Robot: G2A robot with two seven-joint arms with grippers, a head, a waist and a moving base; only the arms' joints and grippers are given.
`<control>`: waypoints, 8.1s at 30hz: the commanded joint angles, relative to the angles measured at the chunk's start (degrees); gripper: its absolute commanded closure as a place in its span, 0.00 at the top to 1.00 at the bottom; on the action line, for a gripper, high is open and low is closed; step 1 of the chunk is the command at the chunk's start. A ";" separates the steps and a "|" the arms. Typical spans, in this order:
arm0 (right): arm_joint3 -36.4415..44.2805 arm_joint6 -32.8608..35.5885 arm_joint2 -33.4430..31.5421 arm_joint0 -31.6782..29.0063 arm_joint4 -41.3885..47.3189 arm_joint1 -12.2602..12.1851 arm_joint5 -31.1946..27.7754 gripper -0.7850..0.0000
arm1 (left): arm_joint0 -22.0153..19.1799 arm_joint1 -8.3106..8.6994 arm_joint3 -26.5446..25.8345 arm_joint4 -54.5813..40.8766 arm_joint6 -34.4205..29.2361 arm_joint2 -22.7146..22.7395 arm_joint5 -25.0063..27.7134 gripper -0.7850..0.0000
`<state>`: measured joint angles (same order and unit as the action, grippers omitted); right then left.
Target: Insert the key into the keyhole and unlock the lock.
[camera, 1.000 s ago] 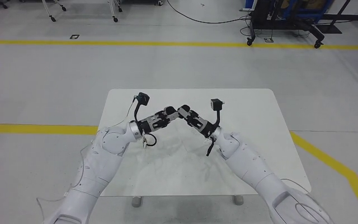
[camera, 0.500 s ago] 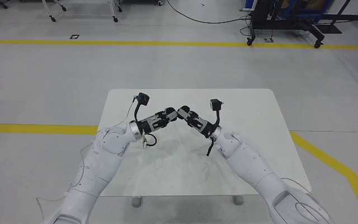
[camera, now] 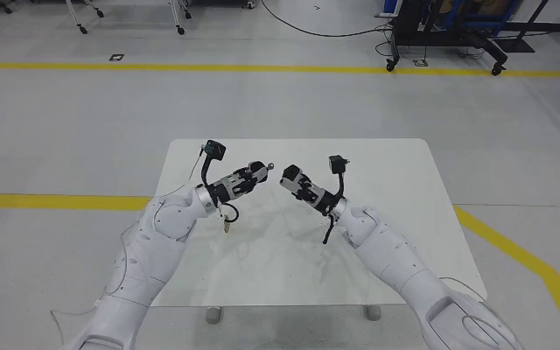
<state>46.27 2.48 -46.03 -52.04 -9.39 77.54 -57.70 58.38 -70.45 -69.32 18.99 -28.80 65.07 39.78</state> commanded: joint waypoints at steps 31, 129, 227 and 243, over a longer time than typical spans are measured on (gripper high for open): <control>10.05 43.81 -2.39 0.14 17.63 -10.88 -0.30 0.13 | -2.10 1.51 -1.84 -3.87 -17.75 -6.90 10.07 0.00; 14.07 34.29 -17.54 -7.60 18.20 -17.36 -0.30 0.00 | 13.06 6.91 -21.52 46.57 -22.36 0.23 -22.30 0.00; 12.35 22.50 1.84 -6.99 36.84 -2.45 18.18 0.00 | -5.42 1.41 10.53 -36.96 -24.52 2.86 -37.19 0.00; 15.42 20.44 2.12 -9.19 39.64 -1.64 25.14 0.00 | -3.22 1.51 7.62 -36.36 -18.17 3.27 -40.38 0.00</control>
<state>61.61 24.13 -44.09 -61.00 30.63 75.71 -34.06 54.78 -68.94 -61.15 -17.33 -47.77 68.30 -0.58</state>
